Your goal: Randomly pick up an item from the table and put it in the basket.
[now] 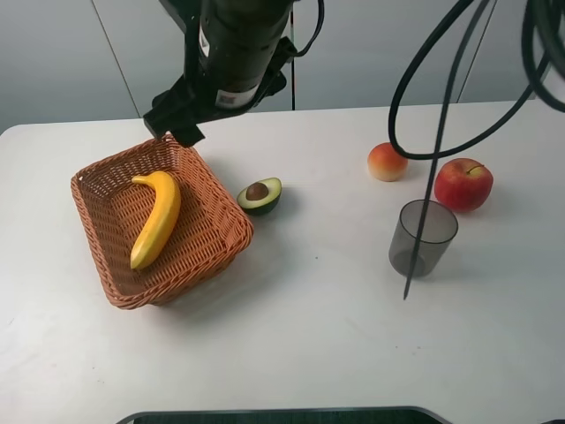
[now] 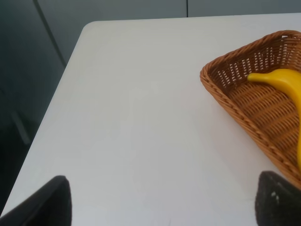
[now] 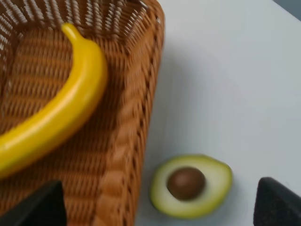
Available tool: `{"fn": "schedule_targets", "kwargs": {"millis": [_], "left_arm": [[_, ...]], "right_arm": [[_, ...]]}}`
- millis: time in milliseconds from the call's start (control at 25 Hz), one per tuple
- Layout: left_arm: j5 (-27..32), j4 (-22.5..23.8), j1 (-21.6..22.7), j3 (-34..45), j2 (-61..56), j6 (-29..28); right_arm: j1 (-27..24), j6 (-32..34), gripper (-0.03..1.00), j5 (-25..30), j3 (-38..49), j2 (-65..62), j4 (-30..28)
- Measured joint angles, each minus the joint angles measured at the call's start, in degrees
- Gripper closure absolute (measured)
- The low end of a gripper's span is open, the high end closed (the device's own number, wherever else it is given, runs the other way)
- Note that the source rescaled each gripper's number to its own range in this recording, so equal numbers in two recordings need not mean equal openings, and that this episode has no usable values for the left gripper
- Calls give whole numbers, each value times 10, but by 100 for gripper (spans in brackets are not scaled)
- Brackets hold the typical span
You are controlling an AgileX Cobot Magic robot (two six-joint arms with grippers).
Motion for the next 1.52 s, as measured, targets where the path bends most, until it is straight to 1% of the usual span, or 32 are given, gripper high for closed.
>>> {"fn": "schedule_targets", "kwargs": {"millis": [200, 360, 480, 640, 1000, 1120, 1240, 1320, 1400, 1520], "left_arm": [[0, 0, 0, 0, 0, 0], [0, 0, 0, 0, 0, 0], [0, 0, 0, 0, 0, 0], [0, 0, 0, 0, 0, 0], [0, 0, 0, 0, 0, 0], [0, 0, 0, 0, 0, 0], [0, 0, 0, 0, 0, 0], [0, 0, 0, 0, 0, 0], [0, 0, 0, 0, 0, 0], [0, 0, 0, 0, 0, 0]], "right_arm": [[-25, -49, 21, 77, 2, -23, 34], [-61, -73, 21, 116, 36, -50, 66], [-99, -76, 21, 123, 81, -88, 81], [-160, -77, 21, 126, 155, -162, 85], [-312, -81, 21, 130, 292, -366, 106], [-356, -87, 21, 129, 332, -428, 117], [-381, -97, 21, 129, 371, -488, 126], [-383, -101, 20, 125, 396, -531, 129], [-383, -102, 16, 122, 416, -569, 130], [-383, -102, 1, 122, 442, -630, 130]]}}
